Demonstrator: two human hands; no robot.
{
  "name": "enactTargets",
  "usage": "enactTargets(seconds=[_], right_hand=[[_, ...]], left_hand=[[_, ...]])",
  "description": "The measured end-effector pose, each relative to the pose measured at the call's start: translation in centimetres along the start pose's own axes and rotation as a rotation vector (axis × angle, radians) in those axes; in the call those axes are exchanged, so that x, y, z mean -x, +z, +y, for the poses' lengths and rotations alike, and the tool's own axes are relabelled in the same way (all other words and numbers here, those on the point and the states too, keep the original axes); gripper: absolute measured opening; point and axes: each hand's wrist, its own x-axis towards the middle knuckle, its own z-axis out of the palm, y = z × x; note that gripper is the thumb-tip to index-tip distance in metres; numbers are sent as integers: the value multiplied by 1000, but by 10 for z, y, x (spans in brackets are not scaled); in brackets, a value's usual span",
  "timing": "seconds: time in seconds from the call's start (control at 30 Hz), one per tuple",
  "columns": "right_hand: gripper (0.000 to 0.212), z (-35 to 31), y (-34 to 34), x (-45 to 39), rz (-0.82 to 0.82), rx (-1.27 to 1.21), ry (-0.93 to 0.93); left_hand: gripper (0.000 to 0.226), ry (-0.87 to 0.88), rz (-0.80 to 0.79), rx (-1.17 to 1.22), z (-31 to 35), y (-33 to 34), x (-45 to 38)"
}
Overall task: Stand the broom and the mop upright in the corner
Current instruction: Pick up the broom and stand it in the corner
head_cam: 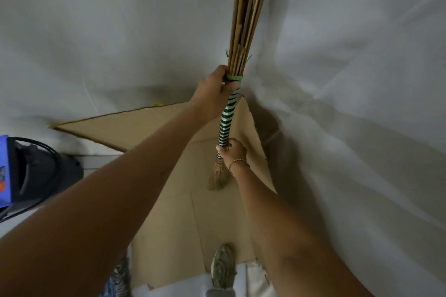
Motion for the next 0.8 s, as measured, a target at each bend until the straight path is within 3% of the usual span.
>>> enactTargets(seconds=[0.33,0.43,0.57,0.67,0.8], right_hand=[[40,-10,-1,17,205,-10,123],[37,-18,1,59,253,26,84],[38,-31,21,125,93,224,-71],[46,-53,50,200,-113,403,-231],[54,-60,101,310,-313,743,-455]], left_hand=[[49,-144,-102,-65,-16,-23,22],[36,-167,-59,-100,-23,-49,59],[30,-207,-9,-172,-33,-88,135],[46,-258,71,-206,-45,-131,218],[50,-339,129,-299,-74,-186,360]])
